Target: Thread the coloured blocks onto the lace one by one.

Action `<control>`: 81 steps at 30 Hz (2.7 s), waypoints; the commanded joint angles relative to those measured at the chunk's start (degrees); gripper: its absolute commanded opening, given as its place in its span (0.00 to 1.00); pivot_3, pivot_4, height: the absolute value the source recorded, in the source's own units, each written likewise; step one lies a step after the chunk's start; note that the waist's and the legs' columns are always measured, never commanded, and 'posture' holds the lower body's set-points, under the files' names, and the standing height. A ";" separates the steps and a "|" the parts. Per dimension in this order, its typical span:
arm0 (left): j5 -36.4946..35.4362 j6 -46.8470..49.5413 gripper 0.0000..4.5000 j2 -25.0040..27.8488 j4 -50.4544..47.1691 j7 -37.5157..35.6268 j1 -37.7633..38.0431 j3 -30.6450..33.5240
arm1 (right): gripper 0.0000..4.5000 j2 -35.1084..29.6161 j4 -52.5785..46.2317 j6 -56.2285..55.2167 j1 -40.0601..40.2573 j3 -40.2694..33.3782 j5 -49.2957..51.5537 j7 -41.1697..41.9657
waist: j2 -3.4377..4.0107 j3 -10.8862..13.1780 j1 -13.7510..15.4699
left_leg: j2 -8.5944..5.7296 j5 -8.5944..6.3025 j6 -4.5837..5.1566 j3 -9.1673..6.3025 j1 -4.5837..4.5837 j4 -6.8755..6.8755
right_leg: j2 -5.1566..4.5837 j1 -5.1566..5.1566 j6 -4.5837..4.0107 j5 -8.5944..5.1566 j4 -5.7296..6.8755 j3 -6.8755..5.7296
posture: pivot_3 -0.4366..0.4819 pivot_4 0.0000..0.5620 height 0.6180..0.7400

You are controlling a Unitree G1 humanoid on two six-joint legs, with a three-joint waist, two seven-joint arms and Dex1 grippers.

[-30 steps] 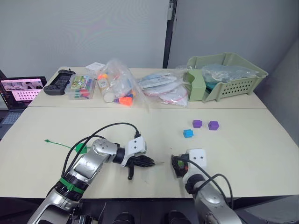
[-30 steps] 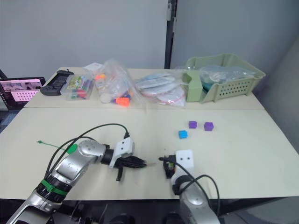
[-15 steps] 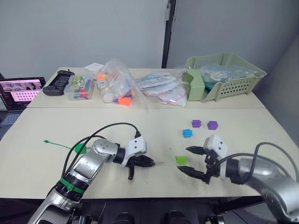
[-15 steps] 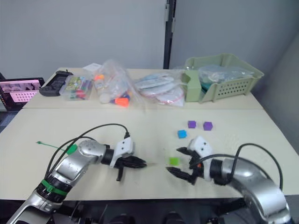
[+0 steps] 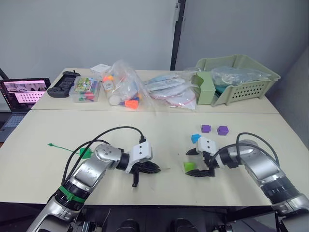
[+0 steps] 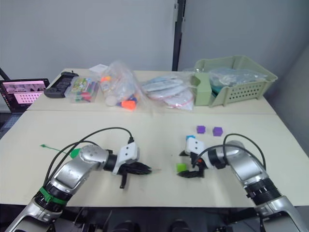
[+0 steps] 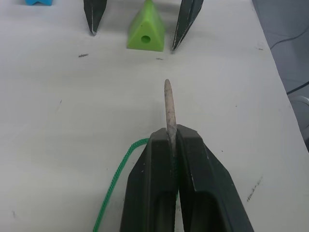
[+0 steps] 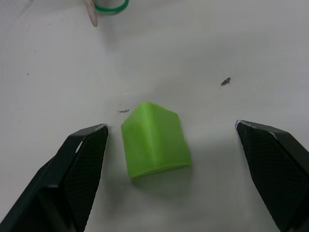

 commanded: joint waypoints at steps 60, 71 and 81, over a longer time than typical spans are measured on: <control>6.44 4.41 0.00 -12.84 1.33 6.96 -11.53 -11.73 | 0.28 5.51 -15.85 13.16 3.58 4.52 -4.02 -3.40 | 0.01 -0.01 0.52 | -0.02 0.00 0.00 -0.36 0.09 0.17 | 0.13 0.11 -0.02 0.01 0.10 -0.03 | 0.48 0.27 1.00; 5.11 3.42 0.16 -14.25 3.33 6.17 -10.15 -8.40 | 0.28 5.72 -16.95 14.15 4.33 4.34 -4.40 -3.21 | 0.01 -0.03 0.55 | -0.04 0.00 0.00 -0.34 0.33 0.29 | 0.11 0.48 0.00 0.01 0.06 -0.10 | 0.48 0.27 1.00; 3.03 -0.73 0.59 -2.66 2.40 -0.32 -6.03 -3.21 | 0.28 5.22 -17.18 14.35 5.34 4.16 -4.54 -3.50 | 0.02 -0.04 -0.73 | 0.06 0.00 -0.01 -0.48 0.44 0.03 | 0.17 0.44 -0.03 0.00 0.07 -0.11 | 0.48 0.27 1.00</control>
